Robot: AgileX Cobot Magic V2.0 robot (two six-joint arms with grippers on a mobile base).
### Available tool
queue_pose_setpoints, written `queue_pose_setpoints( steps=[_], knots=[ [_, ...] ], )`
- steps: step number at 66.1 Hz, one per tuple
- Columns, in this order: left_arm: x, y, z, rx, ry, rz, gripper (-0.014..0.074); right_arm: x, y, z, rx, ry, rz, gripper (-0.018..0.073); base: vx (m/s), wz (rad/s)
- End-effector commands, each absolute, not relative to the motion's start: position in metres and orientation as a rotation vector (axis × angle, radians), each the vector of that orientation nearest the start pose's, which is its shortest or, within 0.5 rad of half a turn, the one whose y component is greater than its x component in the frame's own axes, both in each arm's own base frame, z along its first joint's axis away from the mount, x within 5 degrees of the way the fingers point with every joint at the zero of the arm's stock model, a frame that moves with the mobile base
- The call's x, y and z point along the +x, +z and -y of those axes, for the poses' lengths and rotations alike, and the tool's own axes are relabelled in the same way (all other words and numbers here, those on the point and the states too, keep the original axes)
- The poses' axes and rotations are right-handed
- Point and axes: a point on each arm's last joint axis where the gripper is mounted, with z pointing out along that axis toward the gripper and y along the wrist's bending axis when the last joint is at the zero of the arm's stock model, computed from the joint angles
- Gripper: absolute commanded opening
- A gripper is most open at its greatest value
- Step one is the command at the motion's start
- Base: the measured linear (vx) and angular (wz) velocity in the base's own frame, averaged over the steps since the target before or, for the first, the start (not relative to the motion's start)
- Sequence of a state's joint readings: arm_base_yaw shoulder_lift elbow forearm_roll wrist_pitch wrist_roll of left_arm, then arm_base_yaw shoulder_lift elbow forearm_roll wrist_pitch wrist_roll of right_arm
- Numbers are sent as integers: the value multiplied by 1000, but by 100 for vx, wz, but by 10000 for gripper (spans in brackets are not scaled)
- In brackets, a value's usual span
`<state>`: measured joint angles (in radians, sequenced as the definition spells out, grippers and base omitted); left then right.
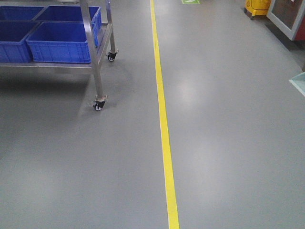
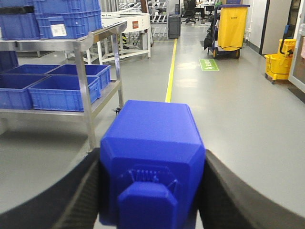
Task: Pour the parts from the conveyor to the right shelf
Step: 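Drive along the yellow floor line past the metal carts, then drive down the aisle between shelves of blue bins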
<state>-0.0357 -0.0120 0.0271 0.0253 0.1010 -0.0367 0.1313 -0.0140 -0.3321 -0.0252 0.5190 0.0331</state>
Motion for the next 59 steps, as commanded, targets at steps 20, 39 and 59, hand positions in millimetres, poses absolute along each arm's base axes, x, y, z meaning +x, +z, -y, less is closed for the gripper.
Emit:
queue_pose_setpoints(
  steps=[20,39,59],
  knots=[
    [55,210,2,6,-48,-1489,-6,25,290,-2,-88,88,-1554,-5,72,8],
    [55,210,2,6,-48,-1489,-6,25,290,-2,-88,88,-1554,-5,65,6],
    [55,210,2,6,-48,-1489,-6,25,290,-2,-88,88,-1555,-5,56,9]
  ],
)
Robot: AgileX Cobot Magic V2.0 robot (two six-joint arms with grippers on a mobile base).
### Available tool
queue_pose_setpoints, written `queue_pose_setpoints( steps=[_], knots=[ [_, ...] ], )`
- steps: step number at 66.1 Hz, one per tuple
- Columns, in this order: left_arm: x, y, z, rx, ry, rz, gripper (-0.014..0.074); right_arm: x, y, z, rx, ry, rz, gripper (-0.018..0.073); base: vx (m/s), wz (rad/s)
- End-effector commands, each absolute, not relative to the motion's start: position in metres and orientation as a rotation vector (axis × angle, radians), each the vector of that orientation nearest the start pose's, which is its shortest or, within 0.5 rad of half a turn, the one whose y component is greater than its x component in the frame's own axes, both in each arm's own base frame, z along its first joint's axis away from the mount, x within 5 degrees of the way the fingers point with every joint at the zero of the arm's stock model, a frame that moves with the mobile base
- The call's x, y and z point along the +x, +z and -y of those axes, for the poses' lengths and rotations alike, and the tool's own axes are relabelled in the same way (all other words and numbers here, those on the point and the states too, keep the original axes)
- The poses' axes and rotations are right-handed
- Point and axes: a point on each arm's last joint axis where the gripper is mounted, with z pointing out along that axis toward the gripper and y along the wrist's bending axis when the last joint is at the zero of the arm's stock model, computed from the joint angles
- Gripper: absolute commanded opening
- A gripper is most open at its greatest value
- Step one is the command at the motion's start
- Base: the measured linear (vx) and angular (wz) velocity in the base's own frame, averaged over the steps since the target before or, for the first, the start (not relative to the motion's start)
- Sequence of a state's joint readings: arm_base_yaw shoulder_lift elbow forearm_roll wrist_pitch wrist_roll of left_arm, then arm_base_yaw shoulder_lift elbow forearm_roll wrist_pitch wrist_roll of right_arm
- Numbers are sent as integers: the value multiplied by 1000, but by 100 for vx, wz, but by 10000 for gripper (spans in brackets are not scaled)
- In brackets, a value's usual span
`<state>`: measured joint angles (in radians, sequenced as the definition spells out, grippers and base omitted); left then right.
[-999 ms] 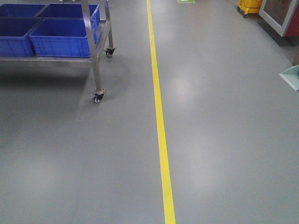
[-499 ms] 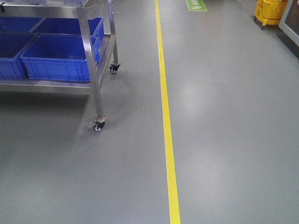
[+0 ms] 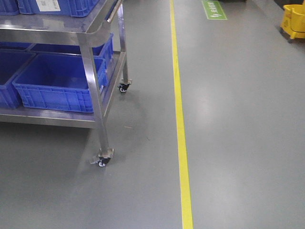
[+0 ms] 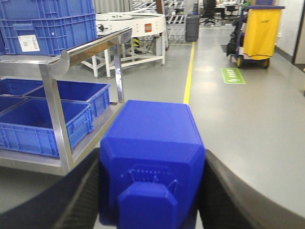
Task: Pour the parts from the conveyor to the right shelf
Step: 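Drive down the aisle between shelves of blue bins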
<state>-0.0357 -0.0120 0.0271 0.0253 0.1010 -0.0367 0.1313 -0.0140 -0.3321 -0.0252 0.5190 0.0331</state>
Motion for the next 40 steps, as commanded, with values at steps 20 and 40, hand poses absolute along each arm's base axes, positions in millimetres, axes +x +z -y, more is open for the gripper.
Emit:
queue_pose_setpoints(
  steps=[20,40],
  knots=[
    [55,210,2,6,-48,-1489,-6,25,290,-2,-88,88,-1555,-5,46,41],
    [55,210,2,6,-48,-1489,-6,25,290,-2,-89,89,-1555,-5,37,86]
  ],
)
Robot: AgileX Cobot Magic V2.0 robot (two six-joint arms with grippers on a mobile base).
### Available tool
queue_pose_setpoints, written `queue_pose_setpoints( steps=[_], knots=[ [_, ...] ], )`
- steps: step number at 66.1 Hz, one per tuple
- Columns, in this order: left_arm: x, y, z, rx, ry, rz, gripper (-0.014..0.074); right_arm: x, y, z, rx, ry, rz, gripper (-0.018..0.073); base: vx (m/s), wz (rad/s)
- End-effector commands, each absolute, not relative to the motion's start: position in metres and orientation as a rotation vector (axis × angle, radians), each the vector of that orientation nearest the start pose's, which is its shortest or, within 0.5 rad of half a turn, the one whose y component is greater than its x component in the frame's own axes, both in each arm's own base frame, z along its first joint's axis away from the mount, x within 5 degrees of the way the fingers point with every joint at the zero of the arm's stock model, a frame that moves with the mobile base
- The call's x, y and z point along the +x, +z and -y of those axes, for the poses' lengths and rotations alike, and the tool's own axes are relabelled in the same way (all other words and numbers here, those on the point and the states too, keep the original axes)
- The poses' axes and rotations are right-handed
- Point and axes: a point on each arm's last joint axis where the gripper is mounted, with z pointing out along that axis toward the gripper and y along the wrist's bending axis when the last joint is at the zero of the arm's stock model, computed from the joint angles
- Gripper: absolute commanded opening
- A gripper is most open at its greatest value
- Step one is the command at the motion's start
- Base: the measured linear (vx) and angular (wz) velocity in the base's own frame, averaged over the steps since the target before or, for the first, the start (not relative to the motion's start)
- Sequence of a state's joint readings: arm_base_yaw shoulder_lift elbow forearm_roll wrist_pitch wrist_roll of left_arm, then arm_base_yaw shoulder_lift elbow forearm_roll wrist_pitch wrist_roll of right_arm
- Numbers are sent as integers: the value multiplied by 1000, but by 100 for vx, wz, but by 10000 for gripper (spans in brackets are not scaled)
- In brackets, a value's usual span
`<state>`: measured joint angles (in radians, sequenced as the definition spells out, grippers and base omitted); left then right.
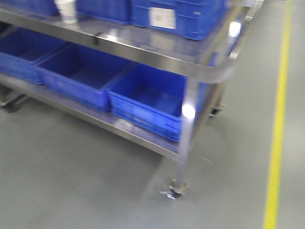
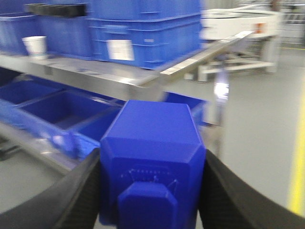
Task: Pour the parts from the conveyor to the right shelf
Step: 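Drive down the aisle between shelves of blue bins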
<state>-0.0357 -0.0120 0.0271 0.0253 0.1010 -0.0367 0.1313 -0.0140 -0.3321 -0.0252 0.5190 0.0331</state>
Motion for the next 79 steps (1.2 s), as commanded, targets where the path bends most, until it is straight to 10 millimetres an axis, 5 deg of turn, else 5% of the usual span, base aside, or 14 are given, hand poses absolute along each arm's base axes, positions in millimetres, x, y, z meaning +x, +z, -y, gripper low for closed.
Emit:
queue_pose_setpoints(
  steps=[1,79],
  knots=[
    [55,210,2,6,-48,-1489,-6,25,290,-2,-89,89,-1555,-5,32,94],
    [55,210,2,6,-48,-1489,-6,25,290,-2,-89,89,-1554,-5,23,82]
  ],
)
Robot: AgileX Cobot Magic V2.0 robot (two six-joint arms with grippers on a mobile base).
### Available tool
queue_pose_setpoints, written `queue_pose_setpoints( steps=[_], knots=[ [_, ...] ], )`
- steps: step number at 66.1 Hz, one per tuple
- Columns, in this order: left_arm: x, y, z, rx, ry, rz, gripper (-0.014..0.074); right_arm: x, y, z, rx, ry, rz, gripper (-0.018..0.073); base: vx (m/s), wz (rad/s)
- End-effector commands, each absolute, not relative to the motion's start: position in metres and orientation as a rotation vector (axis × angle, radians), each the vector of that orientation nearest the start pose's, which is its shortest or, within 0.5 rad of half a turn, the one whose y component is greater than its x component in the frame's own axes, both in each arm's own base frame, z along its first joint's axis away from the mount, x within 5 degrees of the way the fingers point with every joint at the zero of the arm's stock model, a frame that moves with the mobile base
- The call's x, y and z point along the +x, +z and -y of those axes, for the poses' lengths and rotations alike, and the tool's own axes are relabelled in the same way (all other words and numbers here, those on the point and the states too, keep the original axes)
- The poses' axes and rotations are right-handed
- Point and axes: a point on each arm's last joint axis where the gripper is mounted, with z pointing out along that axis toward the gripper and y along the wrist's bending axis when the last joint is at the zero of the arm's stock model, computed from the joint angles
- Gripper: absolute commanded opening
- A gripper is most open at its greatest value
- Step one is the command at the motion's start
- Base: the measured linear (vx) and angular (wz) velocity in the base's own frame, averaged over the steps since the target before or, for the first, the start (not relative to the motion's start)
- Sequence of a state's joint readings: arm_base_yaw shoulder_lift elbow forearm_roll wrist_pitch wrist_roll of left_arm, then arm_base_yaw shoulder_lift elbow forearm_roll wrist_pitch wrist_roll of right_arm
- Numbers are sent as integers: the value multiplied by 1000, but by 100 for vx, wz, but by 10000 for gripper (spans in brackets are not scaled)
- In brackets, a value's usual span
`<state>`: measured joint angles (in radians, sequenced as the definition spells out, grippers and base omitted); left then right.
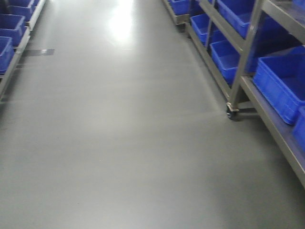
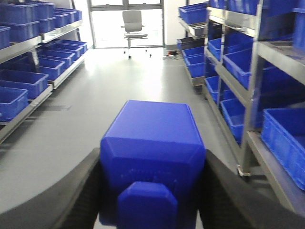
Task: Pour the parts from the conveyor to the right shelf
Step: 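Drive down the aisle between shelves of blue bins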
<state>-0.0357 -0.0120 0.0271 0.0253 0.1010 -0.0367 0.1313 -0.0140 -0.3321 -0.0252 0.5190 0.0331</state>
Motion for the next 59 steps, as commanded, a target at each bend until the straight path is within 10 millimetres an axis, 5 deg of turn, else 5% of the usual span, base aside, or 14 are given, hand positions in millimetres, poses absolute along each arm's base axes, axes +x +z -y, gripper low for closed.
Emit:
queue_pose_setpoints(
  steps=[1,59],
  knots=[
    [55,210,2,6,-48,-1489,-6,25,290,-2,-89,89,-1554,-5,20,42],
    [55,210,2,6,-48,-1489,-6,25,290,-2,-89,88,-1561,-5,44,8]
  ],
)
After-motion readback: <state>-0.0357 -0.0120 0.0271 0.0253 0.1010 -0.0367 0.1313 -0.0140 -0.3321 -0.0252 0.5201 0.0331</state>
